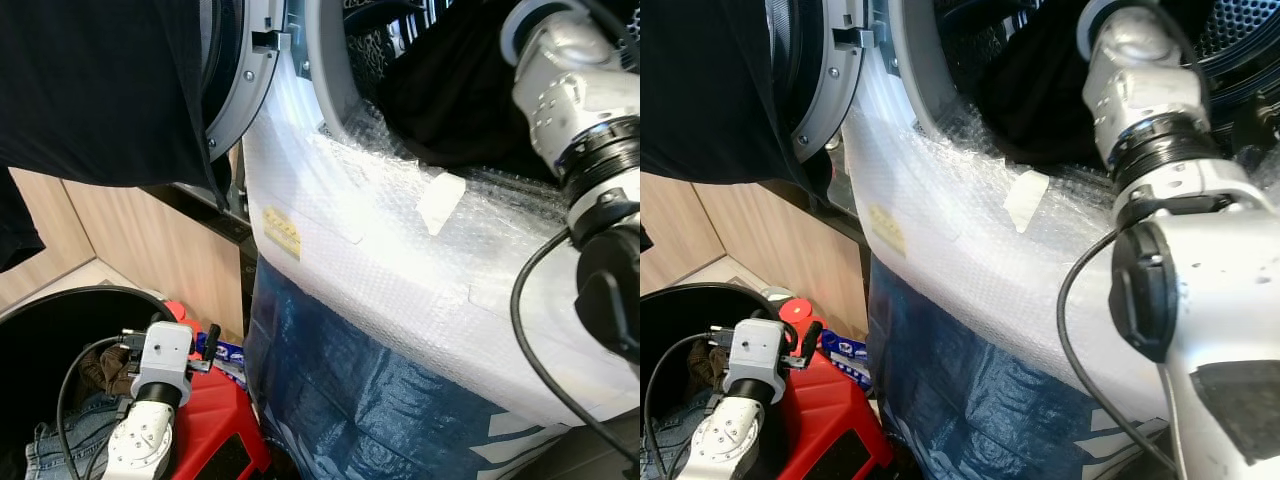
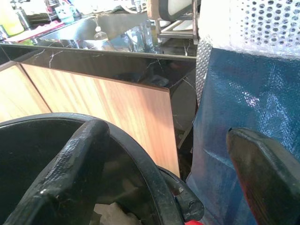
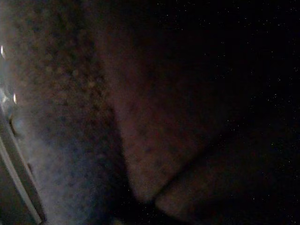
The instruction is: Clothes washing
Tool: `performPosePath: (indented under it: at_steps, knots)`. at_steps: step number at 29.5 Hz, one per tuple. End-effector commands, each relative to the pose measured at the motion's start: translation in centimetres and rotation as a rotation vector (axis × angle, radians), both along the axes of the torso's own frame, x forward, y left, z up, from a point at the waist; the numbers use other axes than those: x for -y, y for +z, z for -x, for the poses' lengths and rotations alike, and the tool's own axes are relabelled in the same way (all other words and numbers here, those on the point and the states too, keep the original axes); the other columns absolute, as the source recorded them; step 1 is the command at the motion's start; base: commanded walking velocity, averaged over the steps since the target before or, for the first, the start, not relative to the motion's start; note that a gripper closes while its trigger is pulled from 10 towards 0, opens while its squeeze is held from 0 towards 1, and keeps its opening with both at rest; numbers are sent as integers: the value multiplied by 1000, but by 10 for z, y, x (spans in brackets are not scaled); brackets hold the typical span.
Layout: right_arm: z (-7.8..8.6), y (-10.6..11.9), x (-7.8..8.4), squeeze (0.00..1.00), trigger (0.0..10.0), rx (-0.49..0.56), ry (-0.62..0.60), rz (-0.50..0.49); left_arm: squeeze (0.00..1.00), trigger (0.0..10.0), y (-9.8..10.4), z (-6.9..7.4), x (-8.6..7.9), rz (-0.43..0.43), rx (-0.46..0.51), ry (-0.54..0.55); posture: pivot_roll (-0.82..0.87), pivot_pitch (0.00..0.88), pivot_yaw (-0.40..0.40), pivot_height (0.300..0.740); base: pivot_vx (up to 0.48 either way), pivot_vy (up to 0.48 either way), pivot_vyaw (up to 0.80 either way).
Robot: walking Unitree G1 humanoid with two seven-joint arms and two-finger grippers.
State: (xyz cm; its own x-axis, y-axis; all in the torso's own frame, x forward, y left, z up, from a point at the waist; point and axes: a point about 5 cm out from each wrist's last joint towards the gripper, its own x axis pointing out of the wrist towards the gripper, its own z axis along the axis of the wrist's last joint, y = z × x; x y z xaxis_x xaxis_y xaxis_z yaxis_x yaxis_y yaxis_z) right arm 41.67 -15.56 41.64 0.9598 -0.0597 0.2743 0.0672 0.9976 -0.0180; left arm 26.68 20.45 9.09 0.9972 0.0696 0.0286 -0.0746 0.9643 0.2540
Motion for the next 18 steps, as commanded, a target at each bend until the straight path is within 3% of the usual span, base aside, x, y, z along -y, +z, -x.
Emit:
performPosePath:
  at_steps: [1, 18]
  knots:
    - [-1, -2, 2, 1000, 10000, -17, -5, 12, 0, 10000, -3, 2, -1, -18, -28, -3, 155, 38, -105, 740, 0, 0, 0]
    - [-1, -5, 0, 1000, 10000, -27, -2, 90, 0, 10000, 2, 2, -4, 11, -21, 13, 165, 55, -103, 740, 0, 0, 0]
